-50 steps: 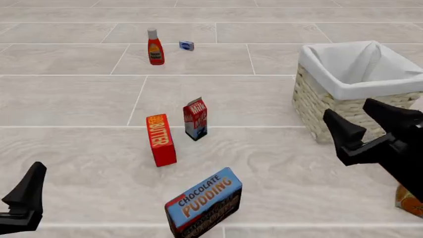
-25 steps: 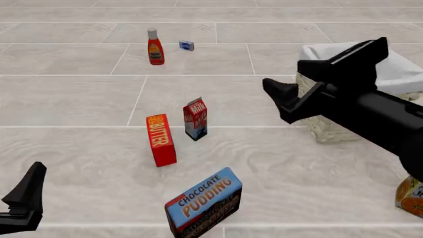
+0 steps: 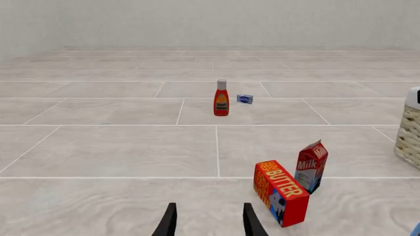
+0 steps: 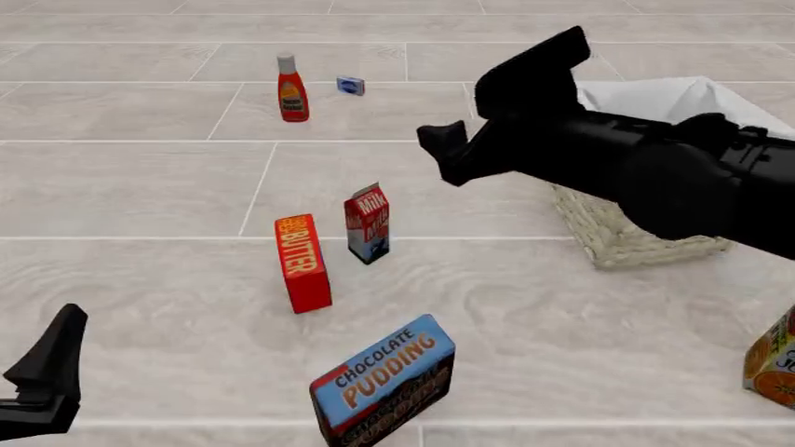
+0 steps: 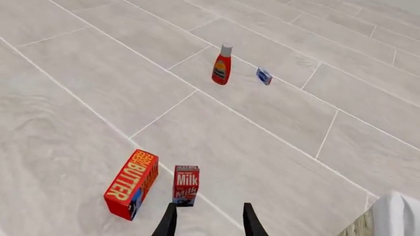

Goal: Pick the milk and place it in the basket.

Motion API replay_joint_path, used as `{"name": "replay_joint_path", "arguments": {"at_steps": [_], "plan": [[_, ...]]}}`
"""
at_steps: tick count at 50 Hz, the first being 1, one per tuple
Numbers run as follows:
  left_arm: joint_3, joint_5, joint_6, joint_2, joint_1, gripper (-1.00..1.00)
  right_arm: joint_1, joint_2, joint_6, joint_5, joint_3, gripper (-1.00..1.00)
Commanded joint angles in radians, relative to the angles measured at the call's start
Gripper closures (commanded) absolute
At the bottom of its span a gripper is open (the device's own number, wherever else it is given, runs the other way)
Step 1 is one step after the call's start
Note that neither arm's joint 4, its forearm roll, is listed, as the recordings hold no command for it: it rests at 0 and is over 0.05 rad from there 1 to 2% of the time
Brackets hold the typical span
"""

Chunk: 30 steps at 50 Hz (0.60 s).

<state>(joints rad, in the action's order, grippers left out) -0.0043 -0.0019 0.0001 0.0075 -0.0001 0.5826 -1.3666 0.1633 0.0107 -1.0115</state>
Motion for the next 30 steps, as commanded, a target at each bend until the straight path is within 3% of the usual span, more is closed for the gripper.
{"name": "replay_joint_path", "arguments": {"at_steps": [1, 15, 30], "plan": [[0.000, 0.000, 0.000, 0.000, 0.000, -1.00, 0.006, -0.133, -0.006, 0.025, -0.097, -1.00], [0.000, 0.000, 0.000, 0.000, 0.000, -1.00, 0.027, -0.258, -0.050, -0.009, -0.152, -1.00], [0.000, 0.000, 0.000, 0.000, 0.000, -1.00, 0.018, -0.392, -0.057, -0.044, -0.228, -1.00]]}}
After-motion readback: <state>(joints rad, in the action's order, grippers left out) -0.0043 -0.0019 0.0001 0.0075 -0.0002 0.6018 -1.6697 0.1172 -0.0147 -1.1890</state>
